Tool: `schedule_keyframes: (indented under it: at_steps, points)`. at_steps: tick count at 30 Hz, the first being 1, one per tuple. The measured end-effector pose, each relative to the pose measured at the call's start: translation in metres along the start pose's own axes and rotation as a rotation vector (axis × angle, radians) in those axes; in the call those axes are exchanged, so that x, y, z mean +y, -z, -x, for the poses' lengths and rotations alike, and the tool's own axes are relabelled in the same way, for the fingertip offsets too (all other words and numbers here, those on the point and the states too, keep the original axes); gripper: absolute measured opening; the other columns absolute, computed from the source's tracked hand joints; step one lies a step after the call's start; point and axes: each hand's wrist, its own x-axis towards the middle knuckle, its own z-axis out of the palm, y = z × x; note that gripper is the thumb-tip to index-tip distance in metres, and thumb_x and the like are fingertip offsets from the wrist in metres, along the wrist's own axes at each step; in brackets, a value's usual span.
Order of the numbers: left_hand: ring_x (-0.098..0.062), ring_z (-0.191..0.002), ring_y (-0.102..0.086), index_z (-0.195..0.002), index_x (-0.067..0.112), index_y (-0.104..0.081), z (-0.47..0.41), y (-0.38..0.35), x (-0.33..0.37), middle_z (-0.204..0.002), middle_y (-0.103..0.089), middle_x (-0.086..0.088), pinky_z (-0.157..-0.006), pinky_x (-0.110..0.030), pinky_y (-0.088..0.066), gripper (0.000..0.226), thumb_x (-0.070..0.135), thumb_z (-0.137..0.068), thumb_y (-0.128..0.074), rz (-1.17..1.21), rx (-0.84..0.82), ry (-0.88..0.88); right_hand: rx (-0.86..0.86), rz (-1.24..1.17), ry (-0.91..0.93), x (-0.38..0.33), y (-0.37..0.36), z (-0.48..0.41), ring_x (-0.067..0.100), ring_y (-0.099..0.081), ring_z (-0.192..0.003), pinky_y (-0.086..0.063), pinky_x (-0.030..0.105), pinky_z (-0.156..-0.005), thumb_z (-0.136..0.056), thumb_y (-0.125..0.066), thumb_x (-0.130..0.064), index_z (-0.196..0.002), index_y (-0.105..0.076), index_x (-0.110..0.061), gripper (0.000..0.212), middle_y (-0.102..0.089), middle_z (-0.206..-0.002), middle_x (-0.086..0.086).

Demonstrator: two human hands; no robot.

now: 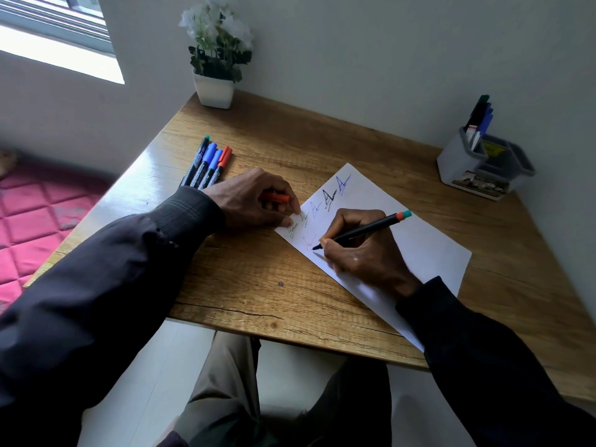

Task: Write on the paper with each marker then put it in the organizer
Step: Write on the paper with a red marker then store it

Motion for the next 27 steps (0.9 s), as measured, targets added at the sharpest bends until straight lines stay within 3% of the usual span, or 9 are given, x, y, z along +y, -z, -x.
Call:
schedule_keyframes:
  at_steps: [5, 11, 14, 18, 23, 27]
  points:
    - [-0.018, -0.095, -0.066, -0.114, 0.025, -0.071, 0.0001, 0.0005, 0.0012, -0.109, -0.069, 0.007, -0.077, -0.042, -0.057, 0.030, 0.032, -0.085, -0.077, -0.005, -0.013, 0.003, -0.049, 0.078, 0.051, -0.0018, 0.0004, -0.0010, 0.011, -0.066, -0.062, -0.048, 0.019, -0.059, -0.077, -0.074, -0.002, -0.069, -0.069, -0.002, 0.009, -0.069, -0.066, 0.000]
    - [-0.018, -0.096, -0.067, -0.116, 0.024, -0.070, -0.0001, 0.0013, 0.0004, -0.112, -0.069, 0.006, -0.076, -0.037, -0.056, 0.031, 0.030, -0.087, -0.076, -0.009, -0.013, 0.000, 0.064, -0.010, 0.004, 0.0016, -0.0018, -0.0014, 0.018, -0.067, -0.051, -0.052, 0.031, -0.051, -0.084, -0.073, 0.005, -0.075, -0.066, 0.004, 0.011, -0.070, -0.064, 0.005]
    - [-0.016, -0.091, -0.065, -0.114, 0.025, -0.070, 0.0000, 0.0004, 0.0005, -0.108, -0.068, 0.008, -0.075, -0.031, -0.054, 0.030, 0.031, -0.086, -0.076, -0.002, -0.013, 0.003, 0.021, -0.066, -0.023, 0.0004, 0.0001, 0.0007, 0.019, -0.064, -0.047, -0.049, 0.028, -0.049, -0.085, -0.071, 0.010, -0.075, -0.064, 0.007, 0.013, -0.068, -0.059, 0.005]
    - [-0.015, -0.090, -0.065, -0.113, 0.026, -0.071, -0.0004, 0.0000, 0.0012, -0.105, -0.068, 0.011, -0.075, -0.028, -0.054, 0.029, 0.030, -0.085, -0.077, 0.010, -0.010, 0.005, -0.030, 0.006, 0.008, 0.0003, 0.0009, -0.0005, 0.016, -0.065, -0.054, -0.051, 0.032, -0.053, -0.078, -0.073, 0.000, -0.070, -0.067, 0.002, 0.010, -0.068, -0.061, 0.005]
    - [-0.015, -0.093, -0.066, -0.113, 0.026, -0.070, 0.0003, 0.0012, 0.0010, -0.106, -0.068, 0.010, -0.077, -0.039, -0.057, 0.030, 0.032, -0.085, -0.077, -0.006, -0.012, 0.003, -0.026, 0.040, 0.049, 0.0010, 0.0012, -0.0011, 0.024, -0.066, -0.060, -0.050, 0.026, -0.056, -0.074, -0.073, -0.002, -0.068, -0.068, 0.002, 0.009, -0.069, -0.064, 0.009]
    - [-0.016, -0.092, -0.065, -0.114, 0.027, -0.071, 0.0011, 0.0014, 0.0013, -0.106, -0.068, 0.010, -0.076, -0.040, -0.057, 0.030, 0.033, -0.085, -0.077, -0.011, -0.006, 0.002, 0.074, -0.003, -0.005, 0.0042, -0.0021, -0.0016, 0.028, -0.065, -0.051, -0.052, 0.035, -0.049, -0.081, -0.074, -0.001, -0.072, -0.065, 0.003, 0.014, -0.068, -0.062, 0.012]
